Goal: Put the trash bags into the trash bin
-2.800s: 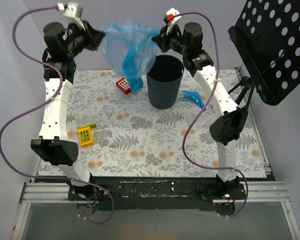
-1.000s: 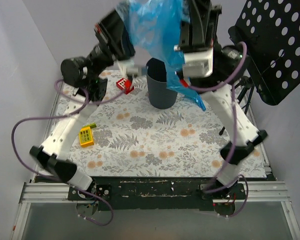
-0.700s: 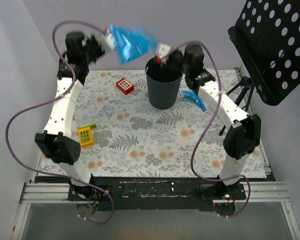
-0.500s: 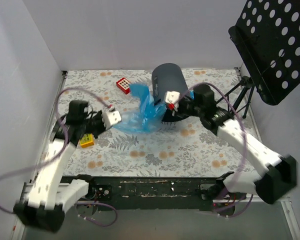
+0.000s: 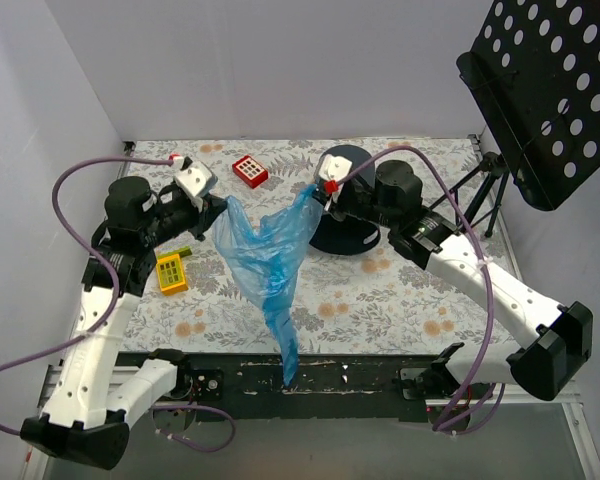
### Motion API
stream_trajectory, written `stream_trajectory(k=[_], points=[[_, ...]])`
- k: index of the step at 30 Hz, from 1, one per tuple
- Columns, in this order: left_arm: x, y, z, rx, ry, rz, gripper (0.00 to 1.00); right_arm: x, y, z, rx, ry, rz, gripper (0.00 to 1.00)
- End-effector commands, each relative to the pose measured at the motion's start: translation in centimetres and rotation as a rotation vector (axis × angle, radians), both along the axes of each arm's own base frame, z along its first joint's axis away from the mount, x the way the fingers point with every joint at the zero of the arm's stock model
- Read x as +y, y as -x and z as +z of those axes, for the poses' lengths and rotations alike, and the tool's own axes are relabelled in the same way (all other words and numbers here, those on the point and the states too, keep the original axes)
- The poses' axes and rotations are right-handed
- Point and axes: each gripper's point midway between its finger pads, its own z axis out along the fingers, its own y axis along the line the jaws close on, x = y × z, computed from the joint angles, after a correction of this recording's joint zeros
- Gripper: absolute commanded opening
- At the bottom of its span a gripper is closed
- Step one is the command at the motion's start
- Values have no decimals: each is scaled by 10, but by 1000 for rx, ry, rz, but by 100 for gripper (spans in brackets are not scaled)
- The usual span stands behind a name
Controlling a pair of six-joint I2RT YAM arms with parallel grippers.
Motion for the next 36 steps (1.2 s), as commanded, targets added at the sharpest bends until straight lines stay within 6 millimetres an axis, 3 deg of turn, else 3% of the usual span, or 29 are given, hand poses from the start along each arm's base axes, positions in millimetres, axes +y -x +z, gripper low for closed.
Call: stream_trajectory(k=[1,3,6,8,9,11,13,15,17,23,26,32,34,36], points=[[23,-26,56,-36,173,242,0,-16,-20,81,-79,-167,-159,1],[39,-37,62,-57,161,350,0,-29,-37,94,-55,-197,-281,1],[76,-55,53,-64,61,557,0,-47,-57,96,-12,-190,-388,1],[93,-58,50,-53,31,652,0,-54,-63,77,50,-129,-410,1],[91,-56,52,-51,37,640,0,-55,-65,70,79,-102,-415,1],[68,-44,46,-6,51,503,0,-51,-63,60,128,-63,-393,1],[61,-37,30,68,46,466,0,-47,-62,46,203,-29,-386,1],[79,-38,12,127,-5,566,0,-51,-61,31,258,33,-399,1],[111,-38,-2,132,-90,729,0,-62,-59,14,309,85,-419,1],[164,-12,-11,81,-174,984,0,-93,-48,-31,480,125,-469,1],[146,-3,-14,116,-103,883,0,-86,-35,-46,587,114,-411,1],[61,8,-31,305,86,473,0,-34,-13,-37,710,45,-122,1],[51,-6,-27,316,122,444,0,-20,-21,-30,717,28,-83,1],[52,-34,-11,282,134,477,0,-4,-39,-21,710,13,-65,1]])
